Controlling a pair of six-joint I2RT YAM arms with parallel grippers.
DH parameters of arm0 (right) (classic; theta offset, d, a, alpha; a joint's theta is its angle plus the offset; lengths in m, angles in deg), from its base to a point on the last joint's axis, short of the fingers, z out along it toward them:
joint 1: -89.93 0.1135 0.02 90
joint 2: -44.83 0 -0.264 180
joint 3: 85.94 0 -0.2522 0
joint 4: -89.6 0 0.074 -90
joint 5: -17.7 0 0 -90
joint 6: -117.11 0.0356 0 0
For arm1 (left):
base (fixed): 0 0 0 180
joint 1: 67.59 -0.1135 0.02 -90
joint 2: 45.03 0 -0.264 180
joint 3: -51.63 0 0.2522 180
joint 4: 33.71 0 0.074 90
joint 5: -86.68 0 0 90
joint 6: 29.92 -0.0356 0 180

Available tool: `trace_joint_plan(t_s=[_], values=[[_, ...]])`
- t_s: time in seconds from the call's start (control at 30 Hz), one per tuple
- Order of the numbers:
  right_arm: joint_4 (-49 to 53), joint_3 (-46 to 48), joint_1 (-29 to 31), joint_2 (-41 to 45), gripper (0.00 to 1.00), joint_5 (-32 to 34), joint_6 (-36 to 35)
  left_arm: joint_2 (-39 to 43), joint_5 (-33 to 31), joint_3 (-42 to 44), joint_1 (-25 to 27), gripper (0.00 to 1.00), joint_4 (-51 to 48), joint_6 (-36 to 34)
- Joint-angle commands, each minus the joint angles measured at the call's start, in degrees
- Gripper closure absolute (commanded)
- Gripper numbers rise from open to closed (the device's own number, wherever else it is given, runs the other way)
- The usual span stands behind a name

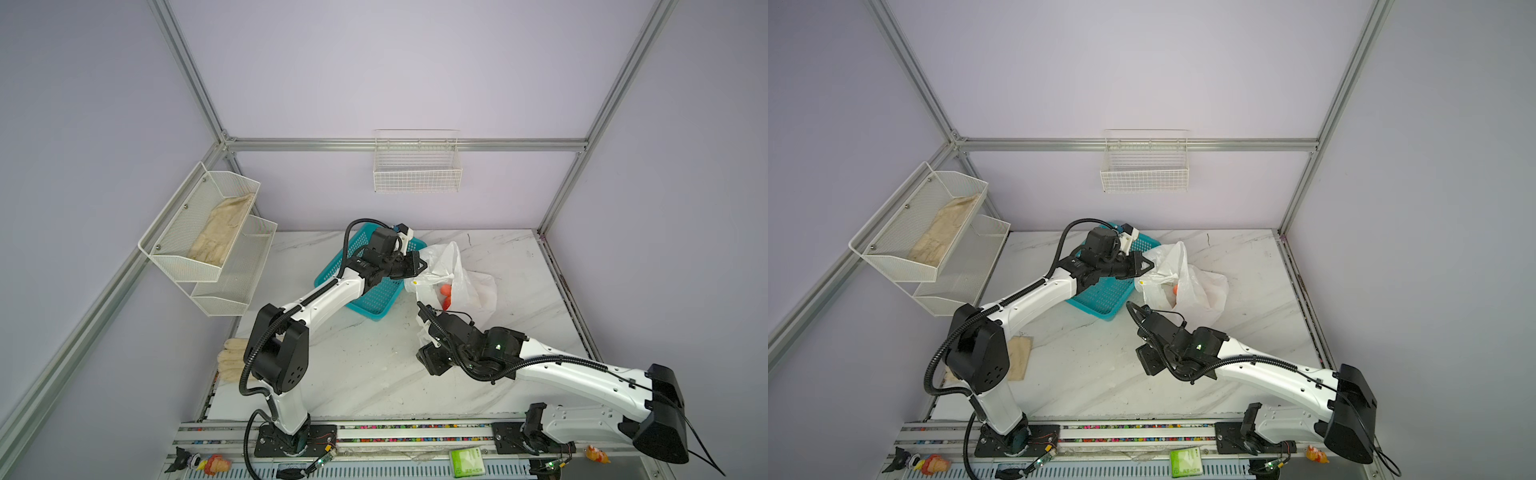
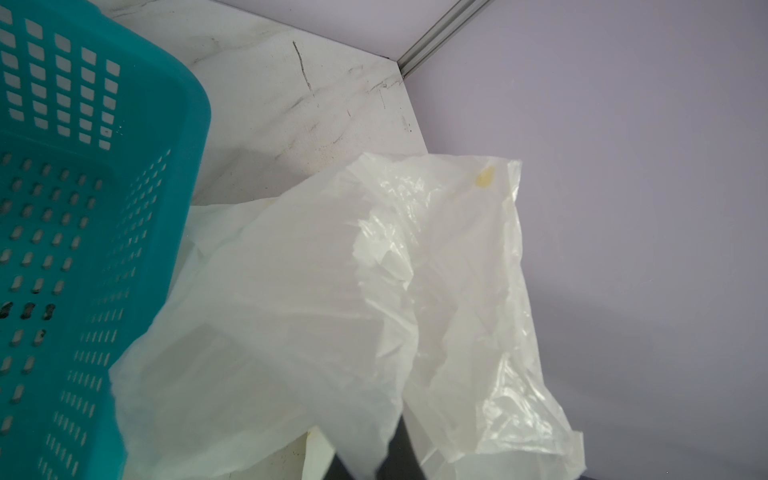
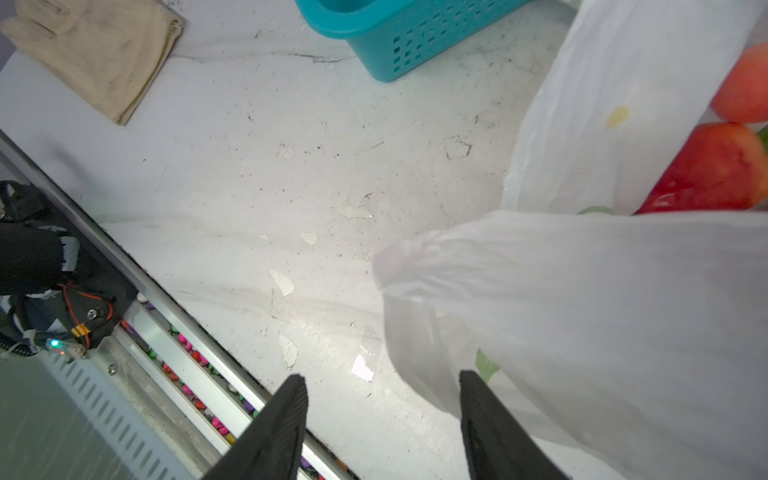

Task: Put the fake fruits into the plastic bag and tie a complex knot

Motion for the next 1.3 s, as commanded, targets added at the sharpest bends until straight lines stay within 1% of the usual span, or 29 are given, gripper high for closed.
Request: trace_joint_plan(t_s=[0.0, 0.17, 0.27, 0.3, 0.37, 0.43, 0.47, 0.5, 0.6, 0.7, 0.8, 0.93, 1.03, 1.17, 1.27], values=[[-1.6, 0.5, 0.4, -1.1, 0.39, 4.8, -1.2, 2.4, -0.6, -4.8, -0.2, 1.0, -0.1, -1.8], [-4.5, 1.7, 0.5, -3.7, 0.39, 6.4, -2.8, 2.7, -0.8, -4.6, -0.2, 1.0, -0.1, -2.1], [-6.0, 2.0, 0.5, -5.3, 0.44, 8.5, -3.3, 3.0, -1.0, -4.5, -0.2, 1.0, -0.1, -2.3], [-6.3, 1.9, 0.5, -5.7, 0.47, 8.6, -2.9, 3.1, -1.1, -4.5, -0.2, 1.0, -0.2, -2.4], [-7.0, 1.2, 0.5, -5.4, 0.64, 9.0, -3.6, 3.4, -1.3, -4.5, -0.3, 1.0, -0.5, -2.6], [-6.6, 0.1, 0.4, -3.4, 0.85, 7.2, -3.5, 4.0, -1.6, -4.4, -0.3, 1.0, -0.5, -2.7], [-5.9, -0.6, 0.4, -2.0, 0.94, 6.5, -3.7, 4.3, -1.6, -4.4, -0.3, 1.0, -0.7, -2.6], [-4.6, -2.0, 0.4, 0.2, 1.0, 6.6, -3.7, 4.7, -1.5, -4.3, -0.4, 1.0, -0.8, -2.5], [-0.1, -7.9, -0.6, 7.4, 1.0, 8.4, -4.6, 6.5, 0.0, -3.7, -0.5, 1.0, -0.4, -1.0], [3.1, -14.6, -3.3, 13.0, 1.0, 12.8, -7.1, 9.3, 2.1, -1.4, -0.5, 1.0, 1.3, 1.3], [2.9, -20.4, -7.1, 16.0, 1.0, 17.9, -10.5, 13.4, 2.5, 1.6, -0.5, 1.0, 1.6, 2.2], [2.7, -27.3, -10.8, 13.4, 1.0, 23.6, -14.2, 19.3, 1.5, 5.7, -0.7, 1.0, -0.8, 1.6], [2.2, -30.7, -12.9, 10.6, 1.0, 26.0, -15.9, 24.8, -0.2, 9.4, -1.2, 1.0, -2.5, 0.3], [1.3, -33.3, -15.9, 6.5, 1.0, 24.4, -17.8, 30.3, -1.9, 16.2, -1.9, 1.0, -2.8, 0.4], [-0.4, -33.5, -19.3, 4.4, 1.0, 19.6, -18.7, 34.4, -1.9, 21.5, -1.9, 1.0, -1.7, 2.4]])
